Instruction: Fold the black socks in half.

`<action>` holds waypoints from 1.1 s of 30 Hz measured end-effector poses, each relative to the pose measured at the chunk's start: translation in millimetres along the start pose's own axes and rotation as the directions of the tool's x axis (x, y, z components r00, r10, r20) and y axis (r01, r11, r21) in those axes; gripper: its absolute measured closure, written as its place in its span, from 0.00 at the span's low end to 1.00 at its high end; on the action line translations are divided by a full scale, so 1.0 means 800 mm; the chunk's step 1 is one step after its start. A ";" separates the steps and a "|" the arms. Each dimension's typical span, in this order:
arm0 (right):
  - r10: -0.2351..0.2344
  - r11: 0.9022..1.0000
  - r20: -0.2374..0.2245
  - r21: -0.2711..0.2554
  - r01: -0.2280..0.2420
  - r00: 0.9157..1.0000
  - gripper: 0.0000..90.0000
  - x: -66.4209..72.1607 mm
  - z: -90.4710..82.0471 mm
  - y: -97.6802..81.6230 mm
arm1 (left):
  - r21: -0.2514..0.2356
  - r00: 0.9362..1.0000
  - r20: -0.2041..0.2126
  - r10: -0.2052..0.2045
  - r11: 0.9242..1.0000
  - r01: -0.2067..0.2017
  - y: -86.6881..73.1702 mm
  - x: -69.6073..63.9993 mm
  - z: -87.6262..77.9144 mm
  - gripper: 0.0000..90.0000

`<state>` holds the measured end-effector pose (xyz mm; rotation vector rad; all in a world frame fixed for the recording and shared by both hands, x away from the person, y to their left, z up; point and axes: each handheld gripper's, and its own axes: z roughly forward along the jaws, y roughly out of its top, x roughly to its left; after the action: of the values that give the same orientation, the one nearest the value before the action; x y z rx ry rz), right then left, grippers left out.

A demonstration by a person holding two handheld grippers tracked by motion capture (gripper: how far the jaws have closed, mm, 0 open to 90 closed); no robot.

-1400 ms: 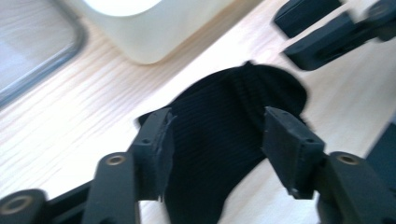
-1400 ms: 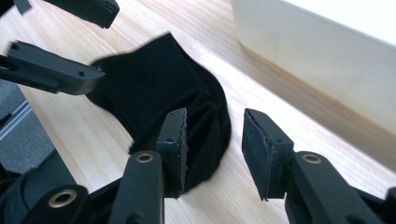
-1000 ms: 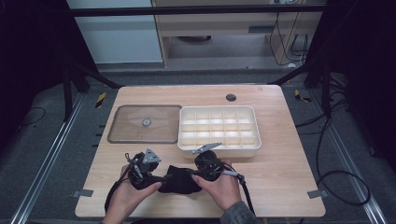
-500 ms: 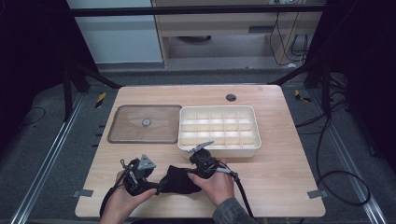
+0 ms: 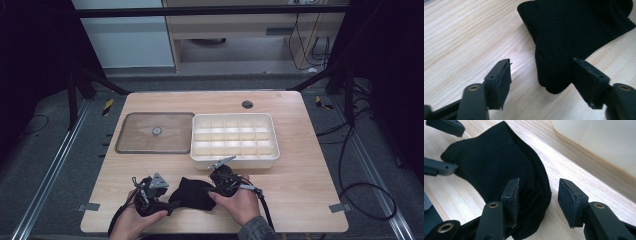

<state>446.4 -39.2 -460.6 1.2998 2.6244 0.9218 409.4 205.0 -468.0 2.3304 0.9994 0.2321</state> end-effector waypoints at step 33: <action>-0.106 0.993 -0.048 0.053 0.108 0.993 0.80 0.013 0.005 -0.012 | 0.039 0.998 0.056 0.002 0.999 -0.004 0.009 -0.001 0.005 0.90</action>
<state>434.2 -33.9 -467.6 1.1494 2.7420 0.8786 414.6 198.8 -467.2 2.3604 0.9814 0.1495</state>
